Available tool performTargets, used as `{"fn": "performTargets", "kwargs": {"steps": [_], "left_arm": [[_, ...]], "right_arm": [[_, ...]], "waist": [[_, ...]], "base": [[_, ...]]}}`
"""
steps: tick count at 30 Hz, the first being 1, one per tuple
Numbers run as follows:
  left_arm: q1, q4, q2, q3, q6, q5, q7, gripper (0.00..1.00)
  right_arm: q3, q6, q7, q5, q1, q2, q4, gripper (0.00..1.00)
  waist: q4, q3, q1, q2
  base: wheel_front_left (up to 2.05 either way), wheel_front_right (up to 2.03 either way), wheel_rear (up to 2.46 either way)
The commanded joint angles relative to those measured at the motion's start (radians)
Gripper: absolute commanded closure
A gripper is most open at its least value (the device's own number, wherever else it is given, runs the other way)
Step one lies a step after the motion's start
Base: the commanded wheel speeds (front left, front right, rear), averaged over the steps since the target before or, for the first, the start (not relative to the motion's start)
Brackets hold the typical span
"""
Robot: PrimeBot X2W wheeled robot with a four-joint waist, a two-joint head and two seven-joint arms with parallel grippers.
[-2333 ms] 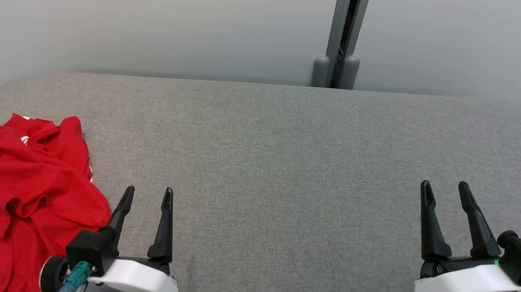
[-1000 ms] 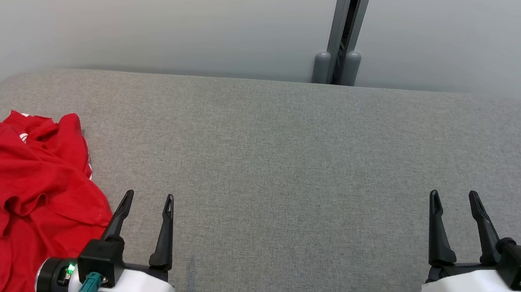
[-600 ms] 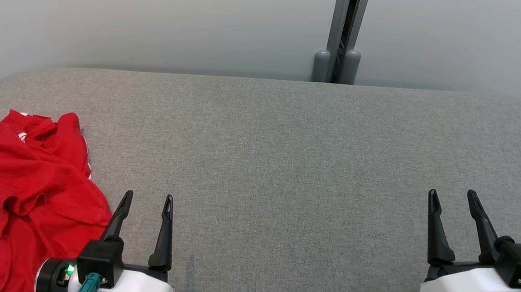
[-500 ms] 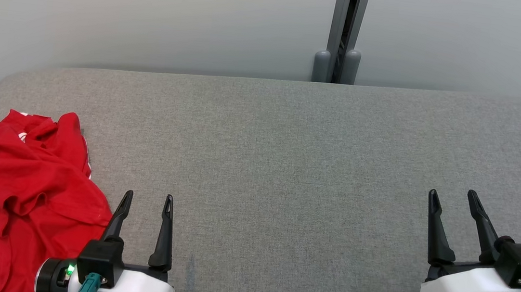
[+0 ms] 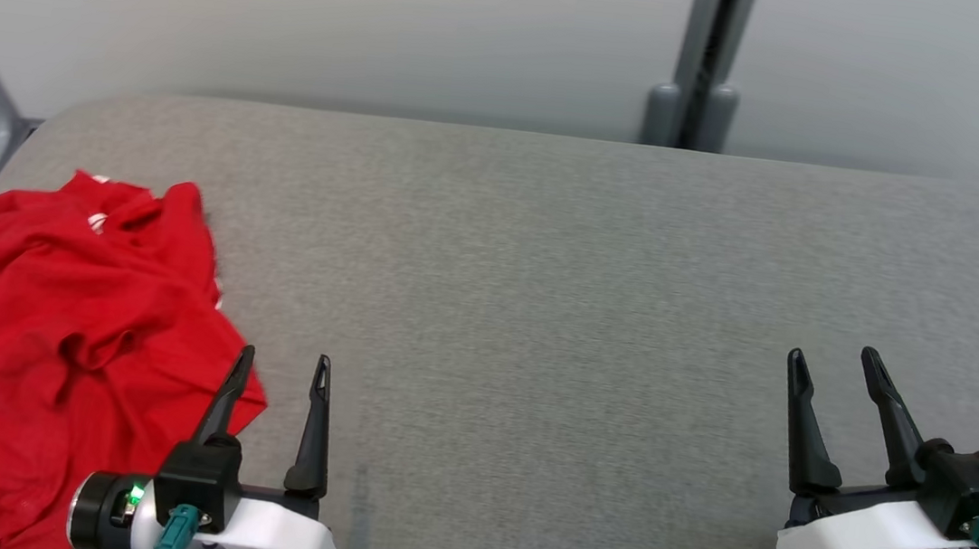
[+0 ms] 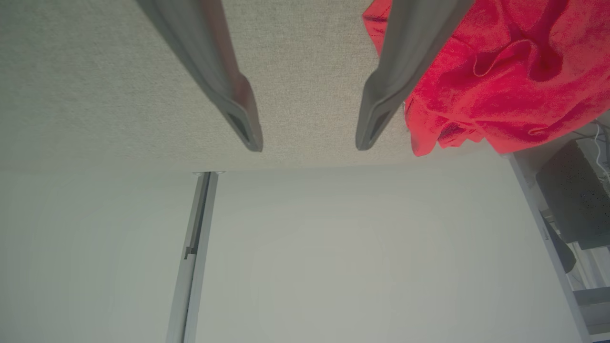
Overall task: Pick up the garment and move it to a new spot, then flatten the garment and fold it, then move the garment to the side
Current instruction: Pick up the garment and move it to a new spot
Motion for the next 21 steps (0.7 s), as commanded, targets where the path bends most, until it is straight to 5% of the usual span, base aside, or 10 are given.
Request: {"fn": "performTargets", "kwargs": {"steps": [1, 13, 21], "left_arm": [[-0.012, -0.001, 0.005, 0.009, 0.010, 0.000, -0.005, 0.00], [0.014, -0.014, 0.004, 0.060, 0.003, 0.012, -0.005, 0.00], [0.051, -0.024, 0.004, 0.106, -0.015, 0.029, -0.005, 0.00]], "right_arm": [[-0.002, 0.000, -0.002, -0.014, 0.000, -0.007, -0.009, 0.00], [0.064, 0.000, -0.002, 0.017, 0.019, -0.006, -0.029, 0.00], [0.130, 0.000, -0.002, 0.045, 0.037, -0.006, -0.019, 0.00]], "waist": [[0.051, 0.020, 0.0000, 0.0000], [0.284, -0.006, 0.0000, 0.0000], [0.382, -0.056, 0.0000, 0.0000]], "base": [[0.00, 0.00, 0.00], [0.00, 0.00, 0.00], [0.00, 0.00, 0.00]]}}
